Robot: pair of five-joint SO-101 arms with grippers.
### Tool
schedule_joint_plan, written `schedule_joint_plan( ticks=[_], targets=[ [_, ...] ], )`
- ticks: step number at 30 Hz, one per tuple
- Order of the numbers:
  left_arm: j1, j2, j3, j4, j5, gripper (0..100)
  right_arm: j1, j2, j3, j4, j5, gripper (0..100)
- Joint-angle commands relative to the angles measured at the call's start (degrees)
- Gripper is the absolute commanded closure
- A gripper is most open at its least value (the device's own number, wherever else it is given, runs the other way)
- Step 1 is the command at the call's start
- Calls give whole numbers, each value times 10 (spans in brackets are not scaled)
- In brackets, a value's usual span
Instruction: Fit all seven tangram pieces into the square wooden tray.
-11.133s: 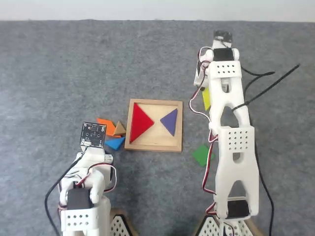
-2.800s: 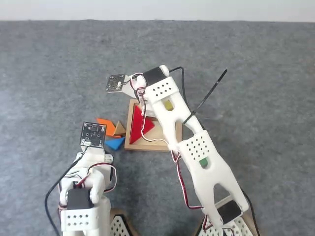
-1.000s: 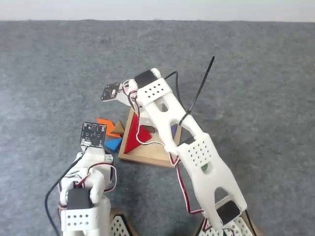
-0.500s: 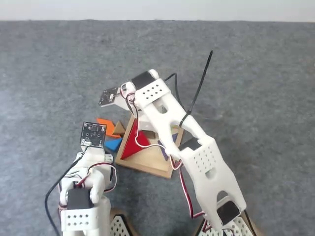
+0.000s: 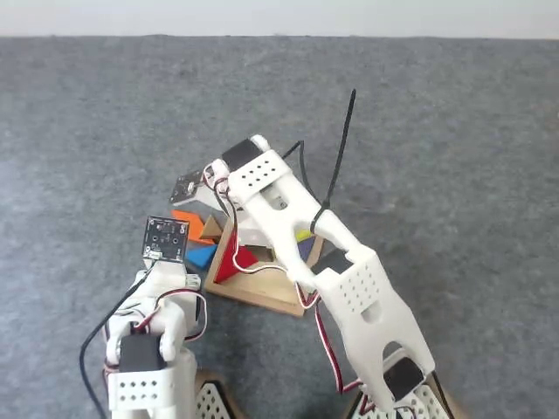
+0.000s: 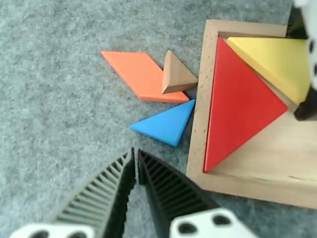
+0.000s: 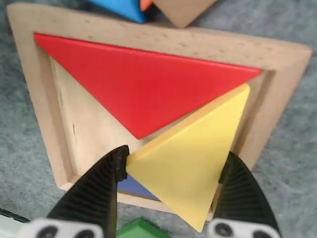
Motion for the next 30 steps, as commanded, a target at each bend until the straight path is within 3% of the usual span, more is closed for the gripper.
schedule_joint_plan(
  ticks=[1, 7, 16, 24, 30],
  targets=[
    [-1, -11, -5, 3, 4, 986, -7, -47, -4, 7, -5, 862],
    [-1, -11, -5, 3, 4, 986, 6, -29, -7, -2, -3, 850],
    [-1, -11, -5, 3, 4, 986, 12, -32, -7, 0, 11, 662],
    [-1, -11, -5, 3, 4, 986, 17, -60, -8, 5, 9, 662],
    [-1, -11, -5, 3, 4, 986, 77, -225, -8, 20, -54, 662]
  ],
)
